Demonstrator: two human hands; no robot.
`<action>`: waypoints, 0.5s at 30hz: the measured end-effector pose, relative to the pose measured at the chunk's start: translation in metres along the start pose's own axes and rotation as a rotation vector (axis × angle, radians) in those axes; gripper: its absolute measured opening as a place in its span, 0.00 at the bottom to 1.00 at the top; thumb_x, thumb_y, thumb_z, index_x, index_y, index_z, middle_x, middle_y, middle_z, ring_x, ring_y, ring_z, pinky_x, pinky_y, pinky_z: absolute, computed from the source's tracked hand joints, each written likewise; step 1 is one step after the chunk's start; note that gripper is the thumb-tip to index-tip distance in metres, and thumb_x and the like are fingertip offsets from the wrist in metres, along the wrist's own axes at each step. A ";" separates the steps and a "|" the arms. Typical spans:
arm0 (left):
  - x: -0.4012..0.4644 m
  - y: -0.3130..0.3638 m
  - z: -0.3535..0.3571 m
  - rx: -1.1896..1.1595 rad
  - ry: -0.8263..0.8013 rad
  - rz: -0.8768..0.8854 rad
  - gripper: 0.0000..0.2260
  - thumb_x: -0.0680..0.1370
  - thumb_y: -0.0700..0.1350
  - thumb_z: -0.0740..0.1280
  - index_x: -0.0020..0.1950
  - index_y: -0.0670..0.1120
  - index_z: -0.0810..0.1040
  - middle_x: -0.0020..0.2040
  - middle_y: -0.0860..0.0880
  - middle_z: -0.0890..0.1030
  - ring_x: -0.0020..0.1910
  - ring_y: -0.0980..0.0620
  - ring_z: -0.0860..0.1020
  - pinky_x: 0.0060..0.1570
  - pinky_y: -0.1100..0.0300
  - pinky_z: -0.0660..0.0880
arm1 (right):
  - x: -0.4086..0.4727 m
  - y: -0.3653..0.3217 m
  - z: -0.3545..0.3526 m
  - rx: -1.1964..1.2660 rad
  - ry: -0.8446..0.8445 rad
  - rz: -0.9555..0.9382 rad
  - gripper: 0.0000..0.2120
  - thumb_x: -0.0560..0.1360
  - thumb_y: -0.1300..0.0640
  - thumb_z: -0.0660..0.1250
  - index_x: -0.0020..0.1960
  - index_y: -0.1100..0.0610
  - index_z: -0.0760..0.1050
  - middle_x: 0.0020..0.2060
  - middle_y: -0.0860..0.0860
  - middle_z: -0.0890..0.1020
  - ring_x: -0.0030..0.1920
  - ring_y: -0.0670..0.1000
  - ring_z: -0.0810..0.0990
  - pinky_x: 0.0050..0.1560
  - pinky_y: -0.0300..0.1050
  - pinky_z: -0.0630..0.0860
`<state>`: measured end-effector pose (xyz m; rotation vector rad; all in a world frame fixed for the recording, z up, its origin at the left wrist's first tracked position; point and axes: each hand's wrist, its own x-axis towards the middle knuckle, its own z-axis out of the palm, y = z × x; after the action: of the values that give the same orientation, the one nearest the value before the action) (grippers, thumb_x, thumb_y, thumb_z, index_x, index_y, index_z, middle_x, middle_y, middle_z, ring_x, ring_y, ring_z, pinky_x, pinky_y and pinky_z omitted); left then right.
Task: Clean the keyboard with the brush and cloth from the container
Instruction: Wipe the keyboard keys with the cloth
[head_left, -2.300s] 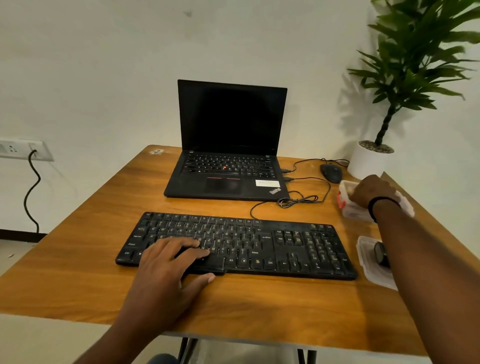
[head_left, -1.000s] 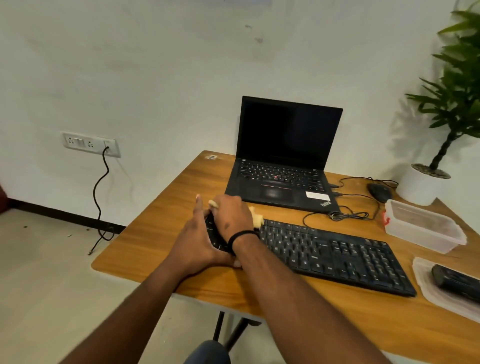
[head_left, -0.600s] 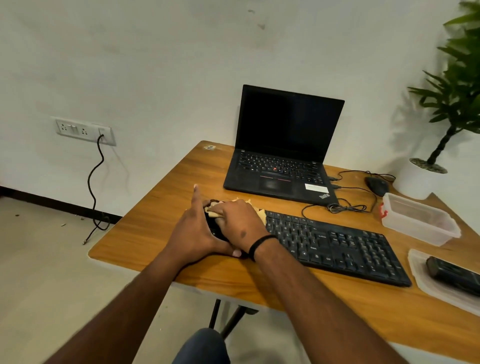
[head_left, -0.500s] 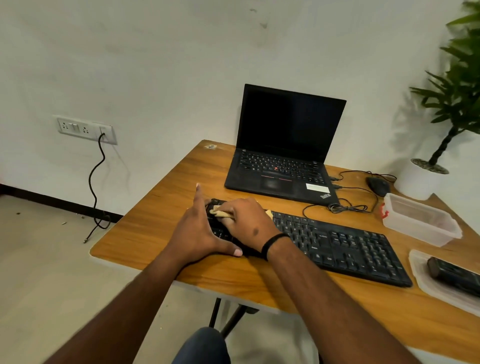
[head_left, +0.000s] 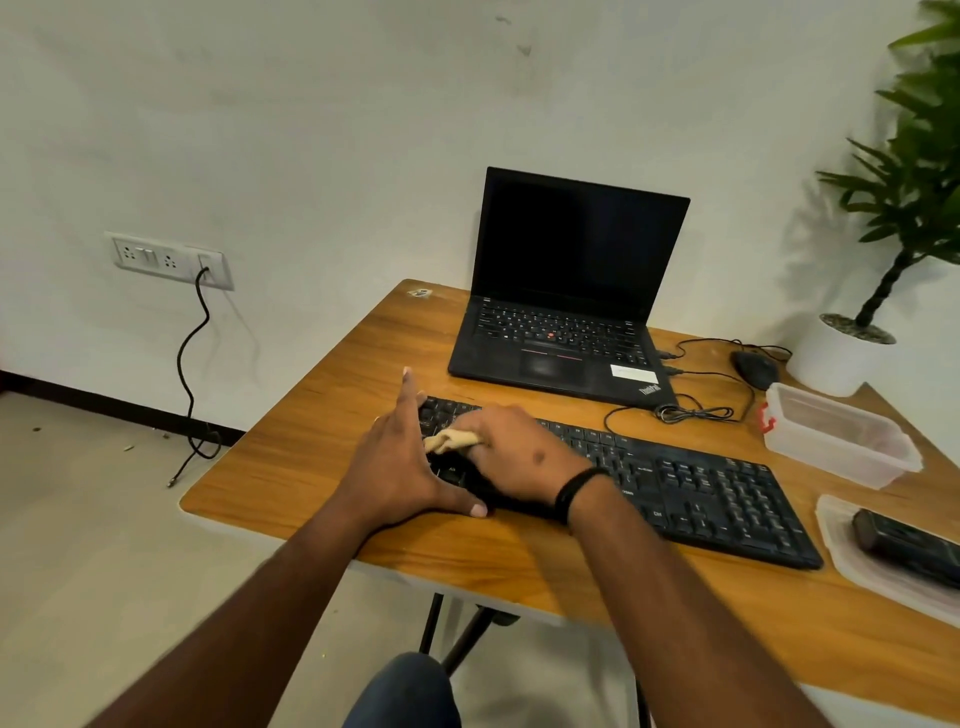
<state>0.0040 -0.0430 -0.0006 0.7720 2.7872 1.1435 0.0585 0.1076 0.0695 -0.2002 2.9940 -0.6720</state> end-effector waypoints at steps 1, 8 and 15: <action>-0.001 0.001 0.000 -0.008 -0.007 0.002 0.77 0.48 0.74 0.78 0.80 0.53 0.32 0.81 0.49 0.61 0.77 0.45 0.62 0.74 0.44 0.63 | 0.002 0.003 -0.011 0.056 0.014 0.035 0.12 0.79 0.64 0.61 0.40 0.55 0.77 0.37 0.52 0.80 0.33 0.48 0.74 0.33 0.40 0.72; -0.004 0.002 0.001 -0.049 -0.011 -0.013 0.76 0.48 0.75 0.78 0.80 0.56 0.31 0.81 0.47 0.59 0.78 0.45 0.61 0.74 0.47 0.63 | 0.040 0.021 -0.018 -0.073 0.618 0.354 0.09 0.81 0.63 0.58 0.55 0.60 0.77 0.45 0.56 0.81 0.43 0.56 0.79 0.42 0.49 0.76; 0.000 -0.001 0.005 -0.040 0.011 0.020 0.73 0.56 0.62 0.84 0.81 0.52 0.31 0.78 0.48 0.66 0.72 0.46 0.70 0.65 0.57 0.69 | 0.039 -0.005 0.048 -0.149 0.280 0.205 0.16 0.79 0.69 0.55 0.61 0.61 0.76 0.70 0.60 0.72 0.73 0.60 0.66 0.73 0.54 0.65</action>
<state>0.0045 -0.0404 -0.0048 0.7946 2.7623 1.2065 0.0255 0.0771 0.0271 0.2101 3.2694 -0.4922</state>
